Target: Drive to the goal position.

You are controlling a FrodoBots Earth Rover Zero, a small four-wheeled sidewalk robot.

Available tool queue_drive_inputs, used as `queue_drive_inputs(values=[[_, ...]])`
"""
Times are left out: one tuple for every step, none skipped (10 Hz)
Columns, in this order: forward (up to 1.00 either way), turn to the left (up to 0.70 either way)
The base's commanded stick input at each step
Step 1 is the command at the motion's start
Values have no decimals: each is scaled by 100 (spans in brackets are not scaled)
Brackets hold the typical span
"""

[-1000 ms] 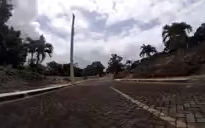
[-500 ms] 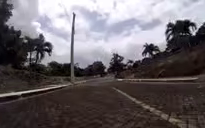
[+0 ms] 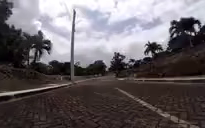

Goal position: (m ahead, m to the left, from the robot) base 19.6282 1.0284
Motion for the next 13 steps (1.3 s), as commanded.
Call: queue_drive_inputs(values=[[85, 0], [85, 0], [85, 0], [85, 0], [85, 0], [85, 0], [85, 0], [72, 0], [1, 0], [0, 0], [0, 0], [0, 0], [0, 0]])
